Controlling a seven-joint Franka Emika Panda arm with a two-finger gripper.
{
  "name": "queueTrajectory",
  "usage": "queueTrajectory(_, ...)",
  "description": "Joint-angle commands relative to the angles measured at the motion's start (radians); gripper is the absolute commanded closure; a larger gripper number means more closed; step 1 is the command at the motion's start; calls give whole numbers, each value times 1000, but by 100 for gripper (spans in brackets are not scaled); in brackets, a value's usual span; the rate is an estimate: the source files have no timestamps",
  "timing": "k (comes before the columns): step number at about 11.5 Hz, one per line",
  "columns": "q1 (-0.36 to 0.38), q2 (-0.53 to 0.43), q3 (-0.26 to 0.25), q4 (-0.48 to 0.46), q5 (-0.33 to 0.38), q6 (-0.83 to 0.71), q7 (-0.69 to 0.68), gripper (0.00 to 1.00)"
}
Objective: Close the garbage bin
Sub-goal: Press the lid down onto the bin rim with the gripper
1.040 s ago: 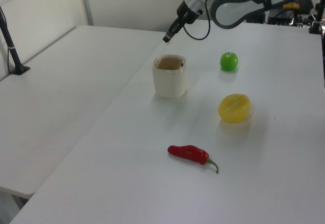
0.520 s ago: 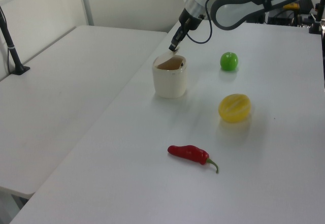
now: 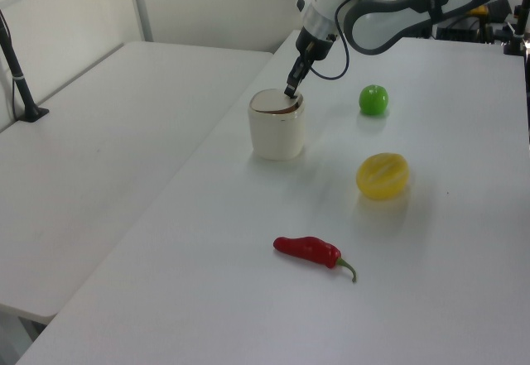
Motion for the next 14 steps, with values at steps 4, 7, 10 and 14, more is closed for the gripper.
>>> queueTrajectory(4,22,18,-6,-34,0,-14,-20,100)
queueTrajectory(7,22,24,-6,-32,0,-16,-20,100)
queueTrajectory(10,24,22,-6,-31,0,-14,-18,100)
queueTrajectory(14,24,-5,-6,-20,4,-16,-7,100)
